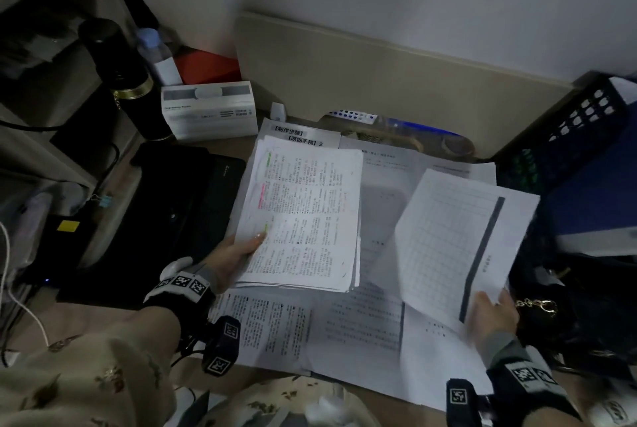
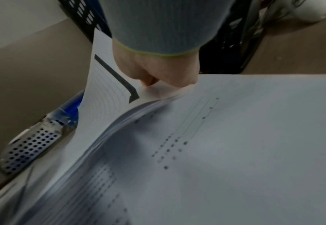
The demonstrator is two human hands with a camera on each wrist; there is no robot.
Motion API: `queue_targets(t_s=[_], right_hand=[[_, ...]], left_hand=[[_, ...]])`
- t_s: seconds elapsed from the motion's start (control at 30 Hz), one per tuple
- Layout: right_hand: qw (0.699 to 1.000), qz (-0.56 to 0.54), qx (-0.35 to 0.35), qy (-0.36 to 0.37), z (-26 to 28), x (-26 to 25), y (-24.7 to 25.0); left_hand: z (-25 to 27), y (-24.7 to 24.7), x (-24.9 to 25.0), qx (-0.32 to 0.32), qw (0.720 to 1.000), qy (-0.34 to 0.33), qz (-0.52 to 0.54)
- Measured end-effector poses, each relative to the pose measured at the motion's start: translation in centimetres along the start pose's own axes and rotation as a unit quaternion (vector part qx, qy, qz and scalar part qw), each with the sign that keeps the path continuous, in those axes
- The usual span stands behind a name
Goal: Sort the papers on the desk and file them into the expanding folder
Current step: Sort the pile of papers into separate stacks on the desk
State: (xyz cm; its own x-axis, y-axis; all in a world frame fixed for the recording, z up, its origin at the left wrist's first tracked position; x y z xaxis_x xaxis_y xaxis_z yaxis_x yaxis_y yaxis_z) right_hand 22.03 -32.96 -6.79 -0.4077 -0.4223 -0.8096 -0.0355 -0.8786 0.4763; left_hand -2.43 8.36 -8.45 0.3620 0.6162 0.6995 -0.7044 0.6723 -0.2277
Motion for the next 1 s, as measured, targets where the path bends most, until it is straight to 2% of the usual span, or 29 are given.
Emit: queue_targets(t_s=[0.13,0.43,0.67,0.77,0.83,0.93,1.0], right_hand=[[0.999,0.013,-0.051,0.004,0.4,0.9,-1.4],[0.981,0.023,-0.191,-0.003,2.4,1.8,-9.5],[0.960,0.108,-0.258,0.028,3.9,1.1,-12.0],[0.955,0.145,-0.259,0.014,3.7,1.3,-11.8],[0.958,0.175,-0.227,0.016,3.4,0.8,-11.2],[0.972,0.173,-0.138,0.075,3.0,-1.2,-9.7],[0.974,0.154,-0.118,0.120,3.3,-2.8,-9.5]], left_hand=[[0.3,-0.1,0.0,0.012,1.000,0.002,0.016],[0.4,0.4,-0.3,0.031,0.999,0.012,0.010],[0.3,1.6,-0.9,0.056,0.998,0.021,-0.007],[0.1,1.5,-1.0,0.049,0.998,0.016,-0.020],[0.0,0.7,-0.9,0.035,0.999,0.008,-0.030],[-0.1,-0.2,-1.0,0.026,0.999,-0.001,-0.040],[-0.3,-0.7,-1.1,0.028,0.998,-0.006,-0.055]])
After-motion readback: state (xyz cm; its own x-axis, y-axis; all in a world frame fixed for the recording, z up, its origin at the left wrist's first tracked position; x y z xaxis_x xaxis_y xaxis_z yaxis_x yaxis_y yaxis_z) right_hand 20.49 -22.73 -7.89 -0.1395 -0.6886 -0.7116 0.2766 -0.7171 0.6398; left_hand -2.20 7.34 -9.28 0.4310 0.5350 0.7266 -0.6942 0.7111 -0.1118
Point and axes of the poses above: each hand's wrist, its own z-axis away from the middle knuckle, its own y-axis out of the back of the hand, x = y × z, the point moved 8 cm from there along -z, towards the middle knuckle, and after that the axes turned 4 degrees about -z, right-handed, at the moved point
